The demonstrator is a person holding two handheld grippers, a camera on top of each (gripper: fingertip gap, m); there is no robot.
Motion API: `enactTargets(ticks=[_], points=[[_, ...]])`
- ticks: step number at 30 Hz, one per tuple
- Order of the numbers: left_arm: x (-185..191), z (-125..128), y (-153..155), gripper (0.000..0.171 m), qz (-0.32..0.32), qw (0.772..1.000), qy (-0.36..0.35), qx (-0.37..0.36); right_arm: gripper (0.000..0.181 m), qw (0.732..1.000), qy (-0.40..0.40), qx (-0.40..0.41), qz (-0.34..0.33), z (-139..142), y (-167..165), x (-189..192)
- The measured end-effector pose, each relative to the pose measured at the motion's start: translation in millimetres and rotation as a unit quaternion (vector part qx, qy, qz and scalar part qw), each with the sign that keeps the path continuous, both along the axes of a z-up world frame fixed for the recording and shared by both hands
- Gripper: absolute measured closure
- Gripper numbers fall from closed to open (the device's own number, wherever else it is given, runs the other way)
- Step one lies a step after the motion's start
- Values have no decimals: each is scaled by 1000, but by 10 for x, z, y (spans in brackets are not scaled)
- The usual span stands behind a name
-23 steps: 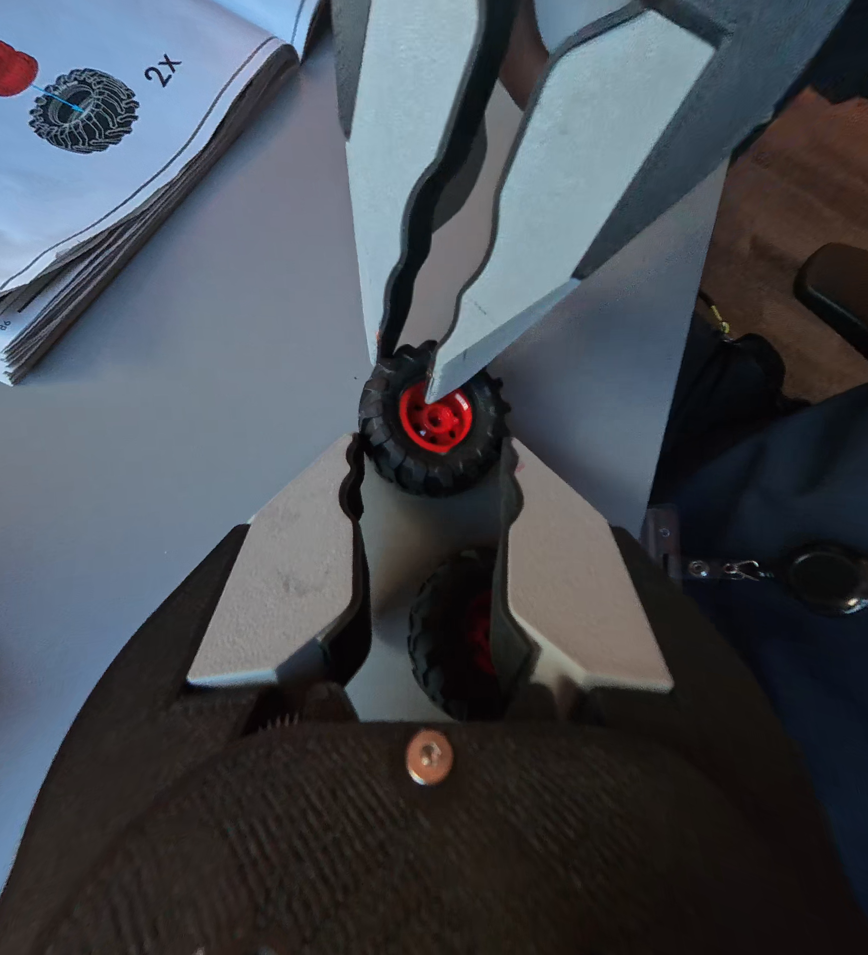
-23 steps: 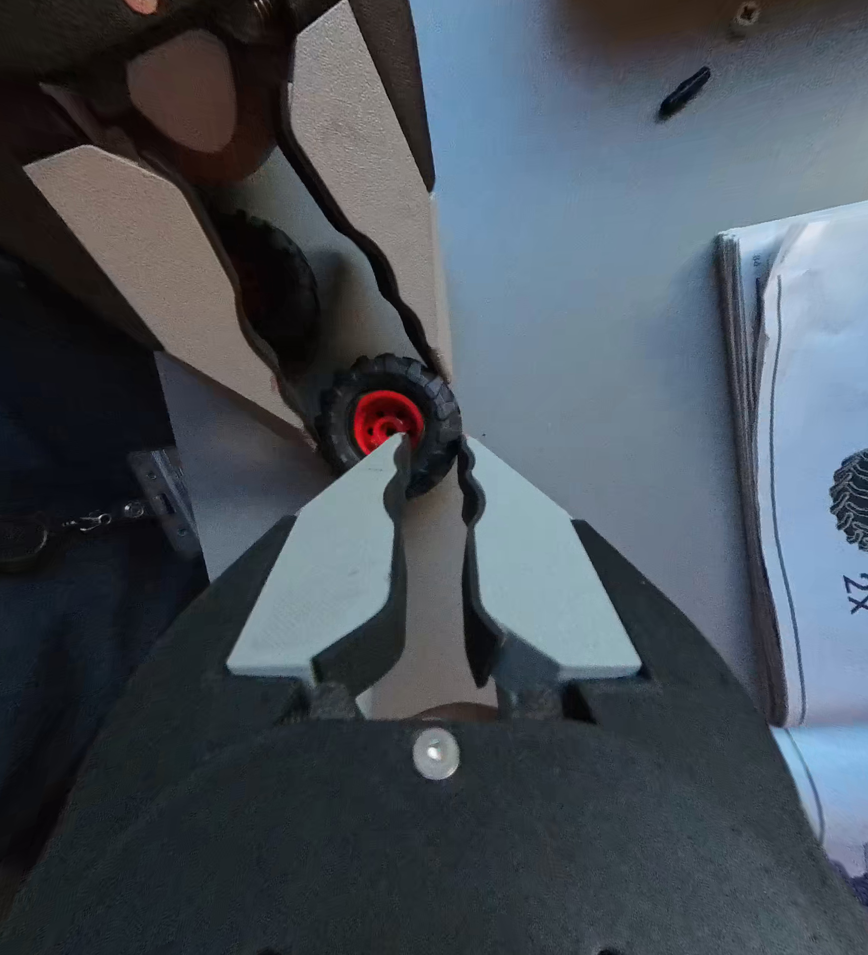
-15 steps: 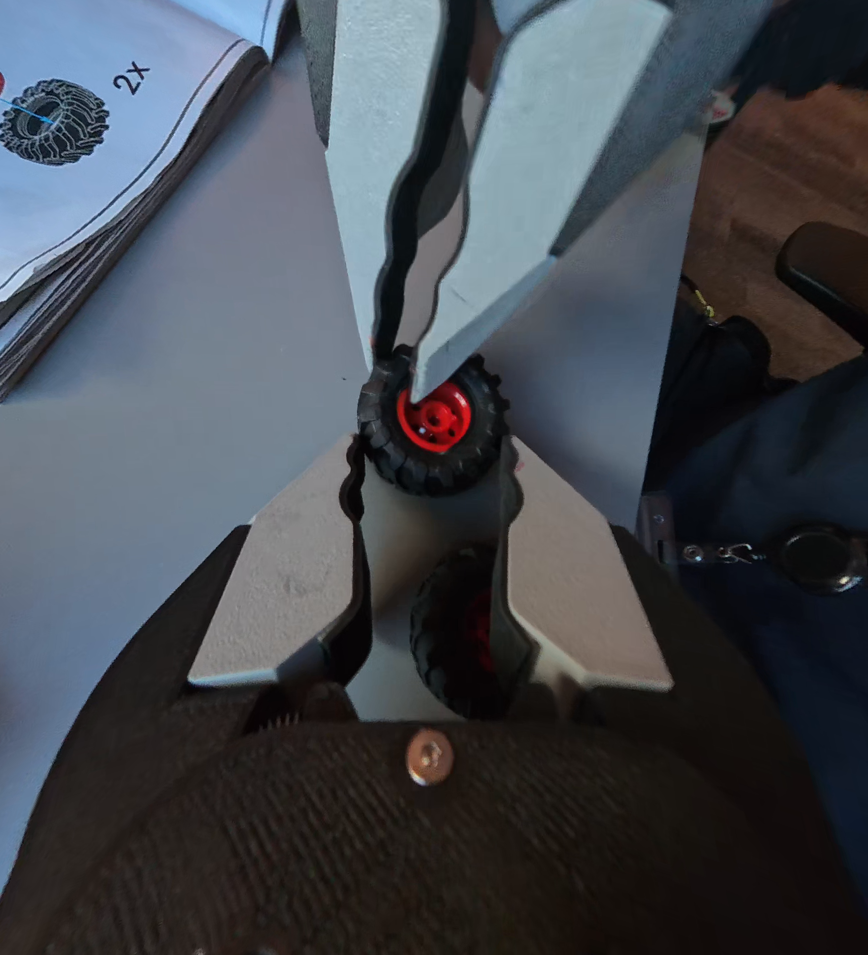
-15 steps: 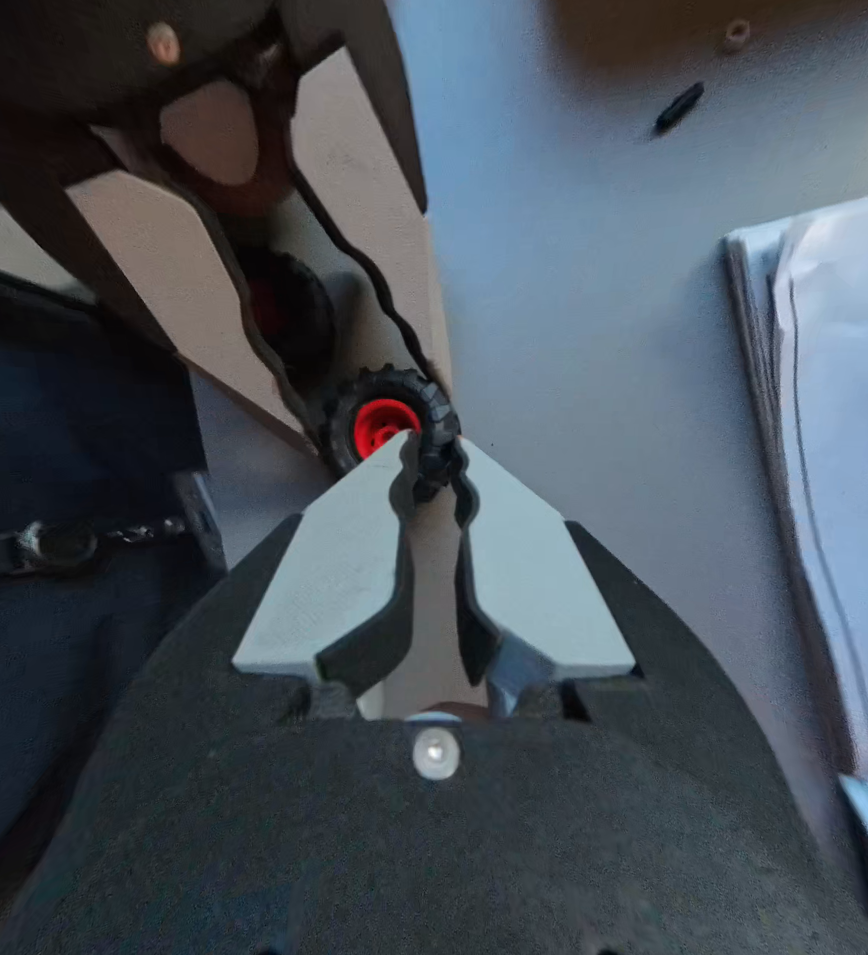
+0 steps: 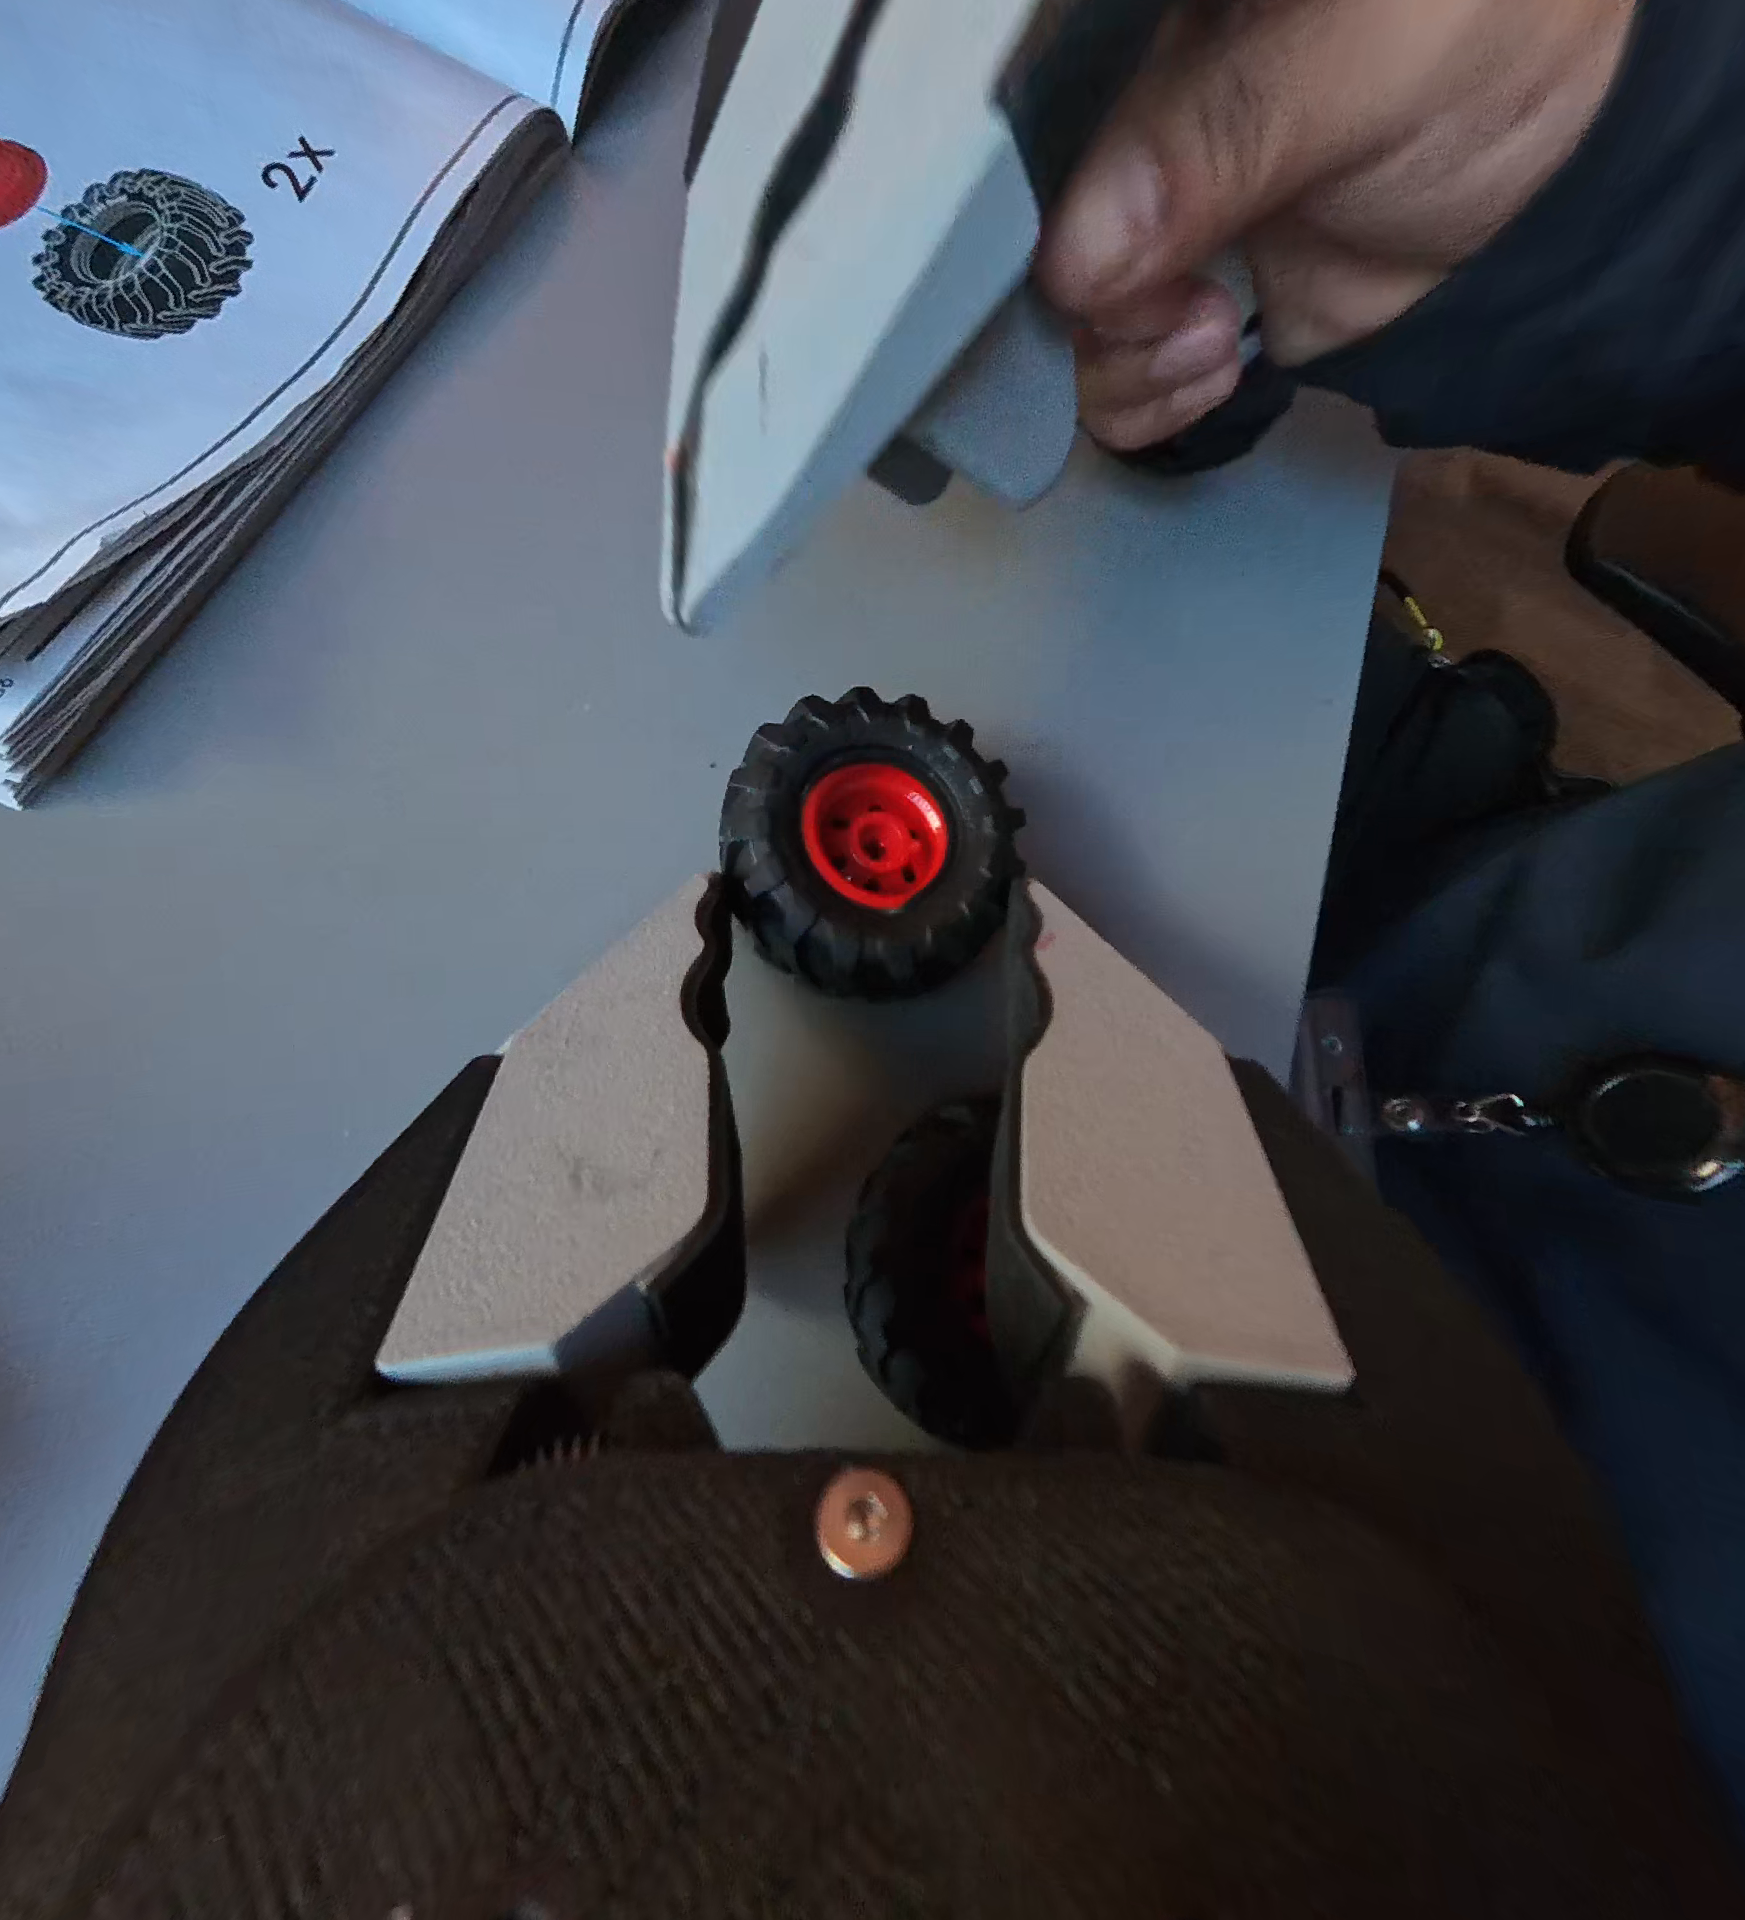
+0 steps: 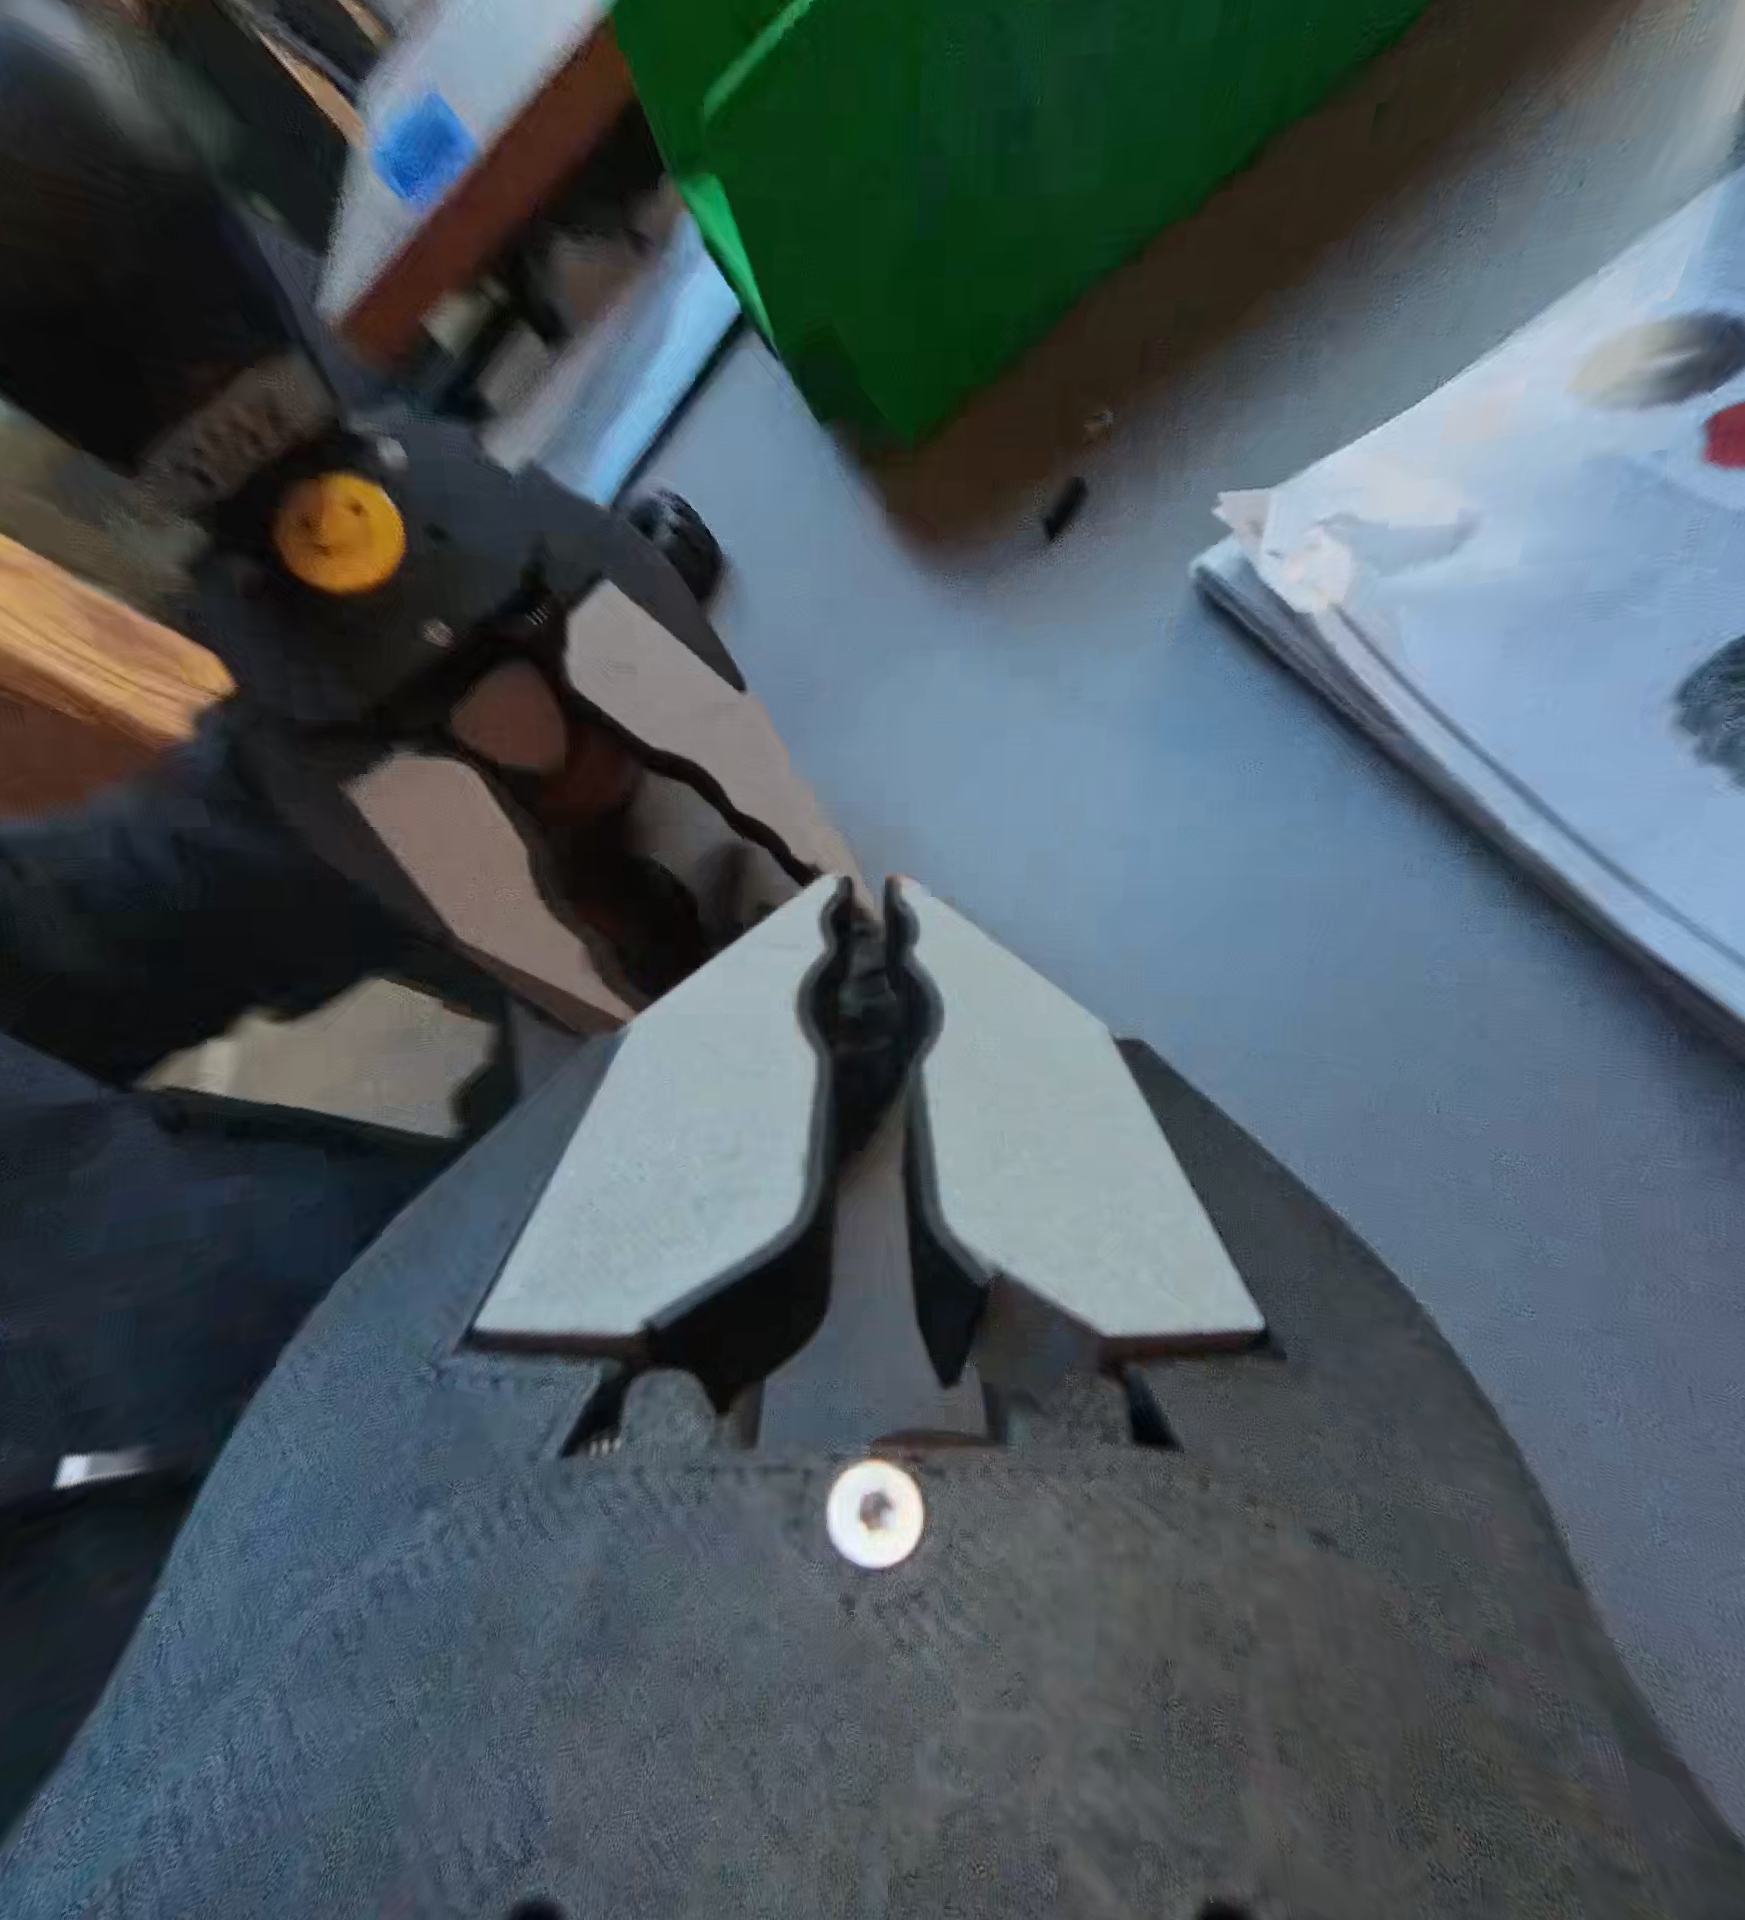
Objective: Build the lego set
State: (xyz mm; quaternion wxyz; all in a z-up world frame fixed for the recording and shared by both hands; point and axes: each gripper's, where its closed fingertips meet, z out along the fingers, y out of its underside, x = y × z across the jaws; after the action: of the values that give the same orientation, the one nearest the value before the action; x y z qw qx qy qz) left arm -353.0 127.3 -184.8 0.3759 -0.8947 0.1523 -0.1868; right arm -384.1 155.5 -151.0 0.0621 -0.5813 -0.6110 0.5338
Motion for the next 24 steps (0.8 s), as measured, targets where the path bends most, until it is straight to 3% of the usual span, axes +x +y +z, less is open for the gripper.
enactTargets(ticks=[2,4,7,9,12,14,16,18,19,21,24], points=[[-4,23,21,121,5,1000,-10,8,153,993,-1,120,2,-50,22,38],[26,132,15,121,-2,999,-35,31,148,986,7,164,0,-19,30,106],[-17,153,-43,122,-5,999,-41,17,144,989,54,138,-21,143,42,196],[-89,138,-2,122,11,999,-37,11,133,993,81,83,14,244,-106,302],[-109,238,54,122,22,993,-115,-24,110,987,108,107,56,200,-283,418],[-91,251,53,122,25,982,-160,-94,113,969,110,215,56,20,-288,387],[-129,345,219,123,59,971,-210,-103,122,934,115,336,36,-104,-229,298],[-135,448,365,121,92,949,-278,-117,159,890,127,439,11,-133,-106,214],[-194,497,429,120,113,947,-282,-104,168,886,133,443,5,-131,-101,189],[-269,571,381,124,109,960,-244,-85,177,919,124,374,-5,-116,-90,190],[-300,705,86,114,95,975,-196,-50,181,973,92,213,-4,-78,-26,307]])
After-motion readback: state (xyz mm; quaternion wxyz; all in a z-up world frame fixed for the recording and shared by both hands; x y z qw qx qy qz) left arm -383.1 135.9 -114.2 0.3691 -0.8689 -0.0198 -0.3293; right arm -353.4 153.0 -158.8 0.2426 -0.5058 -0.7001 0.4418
